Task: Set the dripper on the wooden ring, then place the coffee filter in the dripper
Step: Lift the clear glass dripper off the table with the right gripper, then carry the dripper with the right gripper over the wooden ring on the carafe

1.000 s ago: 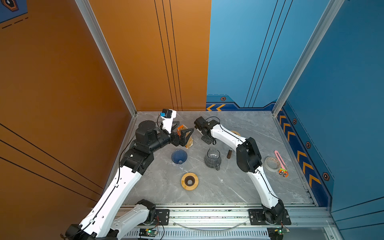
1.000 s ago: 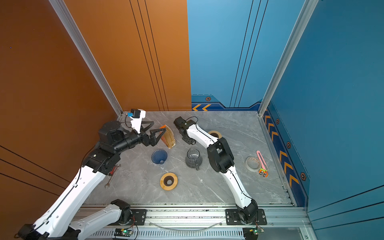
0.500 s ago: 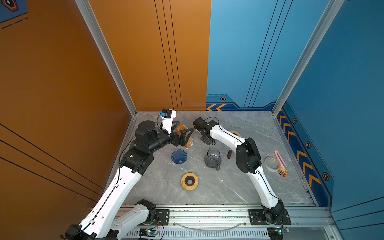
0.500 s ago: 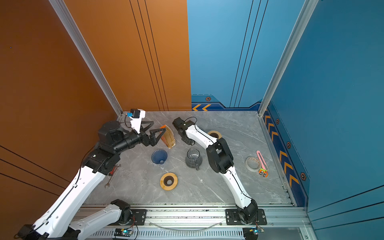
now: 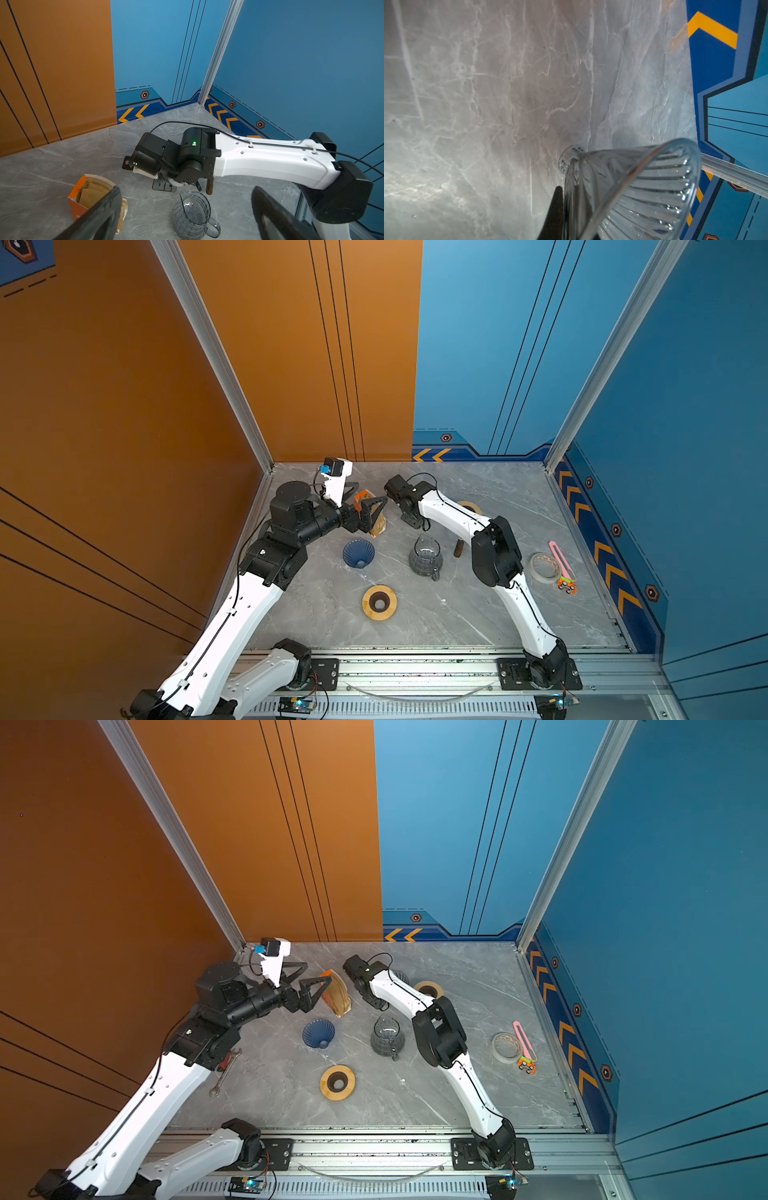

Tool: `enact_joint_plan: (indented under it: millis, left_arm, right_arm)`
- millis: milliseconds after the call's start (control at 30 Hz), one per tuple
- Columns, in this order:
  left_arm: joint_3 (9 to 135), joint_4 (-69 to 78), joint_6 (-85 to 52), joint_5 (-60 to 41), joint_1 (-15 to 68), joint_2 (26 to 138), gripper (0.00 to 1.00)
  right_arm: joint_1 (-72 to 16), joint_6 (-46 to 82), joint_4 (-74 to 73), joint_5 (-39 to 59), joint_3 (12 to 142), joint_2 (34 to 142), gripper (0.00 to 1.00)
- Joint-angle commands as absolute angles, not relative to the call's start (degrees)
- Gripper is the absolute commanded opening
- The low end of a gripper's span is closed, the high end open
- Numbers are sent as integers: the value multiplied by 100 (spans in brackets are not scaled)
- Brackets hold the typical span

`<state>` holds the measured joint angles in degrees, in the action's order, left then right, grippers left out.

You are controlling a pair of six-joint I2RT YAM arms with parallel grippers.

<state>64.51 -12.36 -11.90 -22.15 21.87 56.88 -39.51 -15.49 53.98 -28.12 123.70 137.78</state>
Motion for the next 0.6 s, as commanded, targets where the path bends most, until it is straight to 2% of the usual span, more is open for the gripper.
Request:
enact_joint_plan:
  millis: [0, 567]
  left_arm:
    - [6383, -1127, -1239, -2314, 2175, 5573, 98]
    - [6354, -897, -1275, -2303, 2127, 5460, 98]
  right_arm:
    - [-3981, -1650, 5365, -3158, 12445, 13285, 6]
    - [-4245, -1784, 5418, -3536, 12506, 12820, 7]
